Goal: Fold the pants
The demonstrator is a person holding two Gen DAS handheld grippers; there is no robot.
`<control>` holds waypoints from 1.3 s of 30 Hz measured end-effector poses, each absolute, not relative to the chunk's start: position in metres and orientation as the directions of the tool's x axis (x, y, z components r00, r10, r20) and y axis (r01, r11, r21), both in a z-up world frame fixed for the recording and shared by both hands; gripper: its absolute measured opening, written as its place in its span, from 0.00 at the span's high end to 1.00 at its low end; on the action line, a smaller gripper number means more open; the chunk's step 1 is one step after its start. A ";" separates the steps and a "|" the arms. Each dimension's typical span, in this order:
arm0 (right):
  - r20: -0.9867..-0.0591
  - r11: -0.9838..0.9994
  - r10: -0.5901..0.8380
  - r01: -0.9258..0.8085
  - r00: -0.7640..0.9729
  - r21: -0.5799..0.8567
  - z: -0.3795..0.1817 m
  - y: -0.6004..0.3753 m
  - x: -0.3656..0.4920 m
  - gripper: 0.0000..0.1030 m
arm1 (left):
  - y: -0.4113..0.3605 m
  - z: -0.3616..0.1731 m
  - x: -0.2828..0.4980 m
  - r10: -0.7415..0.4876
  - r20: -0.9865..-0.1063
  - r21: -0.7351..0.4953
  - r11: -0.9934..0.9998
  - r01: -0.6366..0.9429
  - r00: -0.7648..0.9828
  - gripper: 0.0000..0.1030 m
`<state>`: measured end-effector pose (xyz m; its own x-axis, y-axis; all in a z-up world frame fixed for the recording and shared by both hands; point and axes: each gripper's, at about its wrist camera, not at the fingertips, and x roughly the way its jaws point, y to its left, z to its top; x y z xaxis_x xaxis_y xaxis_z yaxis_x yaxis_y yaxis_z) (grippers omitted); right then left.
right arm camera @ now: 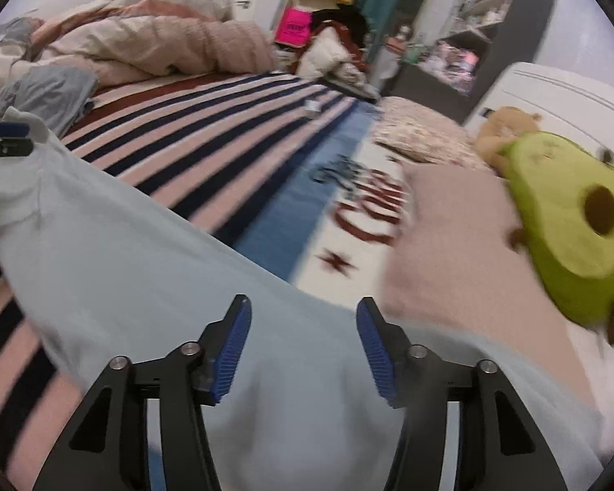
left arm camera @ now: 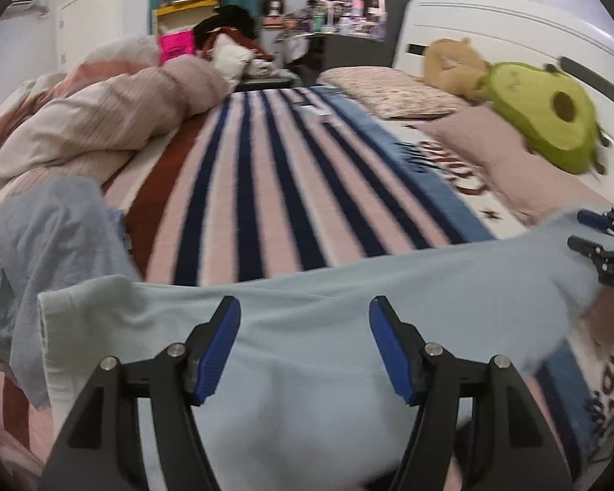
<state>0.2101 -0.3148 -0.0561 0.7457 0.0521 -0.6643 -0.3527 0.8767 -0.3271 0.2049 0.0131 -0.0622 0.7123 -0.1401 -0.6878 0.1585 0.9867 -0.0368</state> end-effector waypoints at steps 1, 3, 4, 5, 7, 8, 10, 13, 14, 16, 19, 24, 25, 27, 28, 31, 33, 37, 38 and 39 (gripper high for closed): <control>-0.657 0.884 0.040 -0.334 0.753 -0.329 -0.050 -0.325 0.201 0.51 | 0.006 -0.060 0.199 -0.148 -0.688 -0.039 0.985 0.168 0.710 0.40; -0.646 0.898 0.023 -0.300 0.763 -0.321 -0.038 -0.353 0.179 0.51 | -0.011 -0.057 0.191 -0.153 -0.692 -0.030 0.982 0.184 0.706 0.40; -0.641 0.903 0.015 -0.285 0.768 -0.321 -0.033 -0.366 0.168 0.51 | -0.017 -0.055 0.188 -0.152 -0.693 -0.026 0.982 0.186 0.705 0.40; -0.632 0.907 0.000 -0.266 0.775 -0.327 -0.029 -0.378 0.157 0.51 | -0.026 -0.054 0.186 -0.154 -0.694 -0.028 0.982 0.188 0.703 0.40; -0.610 0.906 -0.045 -0.225 0.791 -0.359 -0.024 -0.402 0.138 0.51 | -0.035 -0.051 0.180 -0.165 -0.698 -0.044 0.981 0.188 0.697 0.40; -0.604 0.904 -0.065 -0.210 0.794 -0.373 -0.024 -0.412 0.129 0.51 | -0.042 -0.050 0.178 -0.175 -0.700 -0.057 0.980 0.190 0.693 0.40; -0.600 0.899 -0.101 -0.185 0.794 -0.397 -0.027 -0.433 0.117 0.51 | -0.050 -0.049 0.176 -0.177 -0.701 -0.060 0.980 0.190 0.691 0.40; -0.597 0.887 -0.168 -0.144 0.784 -0.438 -0.038 -0.459 0.108 0.51 | -0.063 -0.048 0.174 -0.163 -0.710 -0.045 0.981 0.188 0.685 0.40; -0.588 0.875 -0.198 -0.129 0.784 -0.466 -0.042 -0.465 0.107 0.51 | -0.065 -0.048 0.175 -0.162 -0.713 -0.044 0.981 0.188 0.682 0.40; -0.523 0.811 -0.313 -0.063 0.793 -0.581 -0.054 -0.470 0.105 0.51 | -0.070 -0.048 0.176 -0.156 -0.719 -0.035 0.981 0.189 0.677 0.40; -0.466 0.774 -0.351 -0.028 0.812 -0.632 -0.062 -0.476 0.101 0.53 | -0.077 -0.049 0.176 -0.147 -0.724 -0.017 0.980 0.196 0.674 0.40; -0.358 0.782 -0.390 0.101 0.848 -0.615 -0.045 -0.493 0.103 1.00 | -0.082 -0.050 0.182 -0.145 -0.728 -0.010 0.979 0.201 0.670 0.40; -0.340 0.778 -0.394 0.113 0.854 -0.618 -0.043 -0.493 0.107 1.00 | -0.082 -0.050 0.185 -0.144 -0.728 -0.010 0.980 0.200 0.670 0.40; -0.323 0.788 -0.384 0.125 0.865 -0.603 -0.033 -0.497 0.113 1.00 | -0.082 -0.050 0.189 -0.147 -0.727 -0.013 0.980 0.200 0.671 0.40; -0.325 0.802 -0.374 0.127 0.869 -0.584 -0.026 -0.501 0.118 1.00 | -0.082 -0.050 0.191 -0.149 -0.726 -0.016 0.979 0.201 0.671 0.40; -0.343 0.828 -0.354 0.121 0.870 -0.547 -0.010 -0.508 0.136 1.00 | -0.083 -0.051 0.197 -0.155 -0.724 -0.020 0.979 0.204 0.672 0.40; -0.387 0.844 -0.330 0.085 0.861 -0.529 -0.006 -0.512 0.153 1.00 | -0.083 -0.054 0.202 -0.159 -0.726 -0.025 0.978 0.206 0.669 0.40; -0.444 0.873 -0.318 0.076 0.837 -0.482 -0.004 -0.521 0.177 1.00 | -0.084 -0.061 0.212 -0.166 -0.735 -0.034 0.978 0.208 0.658 0.40; -0.455 0.884 -0.314 0.082 0.833 -0.459 -0.002 -0.525 0.183 0.99 | -0.084 -0.064 0.214 -0.167 -0.738 -0.037 0.977 0.208 0.654 0.40; -0.475 0.903 -0.302 0.087 0.827 -0.421 0.000 -0.533 0.192 0.99 | -0.085 -0.066 0.216 -0.170 -0.741 -0.040 0.977 0.209 0.650 0.40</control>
